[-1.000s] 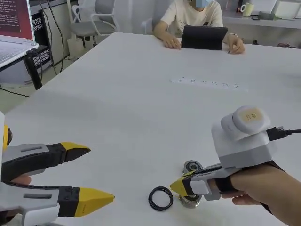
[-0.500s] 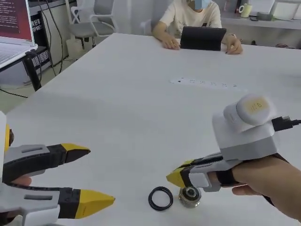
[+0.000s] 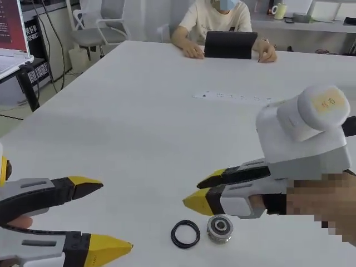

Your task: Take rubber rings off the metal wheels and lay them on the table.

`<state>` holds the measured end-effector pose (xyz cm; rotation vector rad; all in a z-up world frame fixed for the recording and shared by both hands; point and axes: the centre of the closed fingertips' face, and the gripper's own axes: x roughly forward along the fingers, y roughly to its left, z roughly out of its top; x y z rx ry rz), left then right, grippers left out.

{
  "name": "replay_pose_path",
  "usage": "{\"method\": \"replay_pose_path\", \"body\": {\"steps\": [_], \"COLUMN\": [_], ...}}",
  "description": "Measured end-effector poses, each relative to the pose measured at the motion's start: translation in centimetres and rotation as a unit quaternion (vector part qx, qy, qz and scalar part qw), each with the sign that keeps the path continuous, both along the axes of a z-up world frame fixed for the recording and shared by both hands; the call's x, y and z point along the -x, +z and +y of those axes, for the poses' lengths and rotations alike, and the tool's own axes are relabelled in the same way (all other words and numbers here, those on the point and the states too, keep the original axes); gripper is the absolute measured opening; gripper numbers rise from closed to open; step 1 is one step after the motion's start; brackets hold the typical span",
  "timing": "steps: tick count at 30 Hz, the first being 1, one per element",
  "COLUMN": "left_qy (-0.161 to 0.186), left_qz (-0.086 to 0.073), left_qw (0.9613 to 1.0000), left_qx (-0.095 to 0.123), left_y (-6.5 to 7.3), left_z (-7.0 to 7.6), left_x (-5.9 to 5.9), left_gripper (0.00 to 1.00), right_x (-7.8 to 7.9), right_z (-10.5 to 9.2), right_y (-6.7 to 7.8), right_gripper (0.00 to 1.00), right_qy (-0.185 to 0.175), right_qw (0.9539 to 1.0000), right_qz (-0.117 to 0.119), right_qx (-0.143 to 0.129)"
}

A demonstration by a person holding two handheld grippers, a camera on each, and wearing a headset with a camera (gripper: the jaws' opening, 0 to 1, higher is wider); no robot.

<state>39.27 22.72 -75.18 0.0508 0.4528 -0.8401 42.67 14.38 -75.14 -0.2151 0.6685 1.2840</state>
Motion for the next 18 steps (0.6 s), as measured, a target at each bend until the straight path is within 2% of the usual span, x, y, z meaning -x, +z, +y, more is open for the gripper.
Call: {"method": "replay_pose_path", "body": {"steps": [6,11,14,18], "left_qy": [-0.014,-0.027,-0.029,-0.031], "left_qz": [0.008,0.015,0.015,0.022], "left_qw": [0.9999,0.9995,0.9995,0.9993], "left_qx": [0.006,0.003,0.002,0.006], "left_y": [-0.1,-0.3,-0.4,-0.5], "left_z": [-0.5,-0.9,-0.9,-1.0], "left_x": [0.4,0.8,0.8,1.0], "left_gripper": [0.74,0.81,0.84,0.85], "right_x": [1.3,1.9,1.8,1.3], "right_z": [-0.8,-2.5,-3.8,-5.7], "right_y": [1.1,1.3,1.6,1.9], "right_gripper": [0.42,0.49,0.52,0.53], "right_qy": [0.012,0.01,-0.002,-0.027], "right_qw": [0.9996,0.9992,0.9984,0.9973], "right_qz": [-0.023,-0.03,-0.04,-0.042], "right_qx": [-0.011,-0.023,-0.039,-0.053]}}
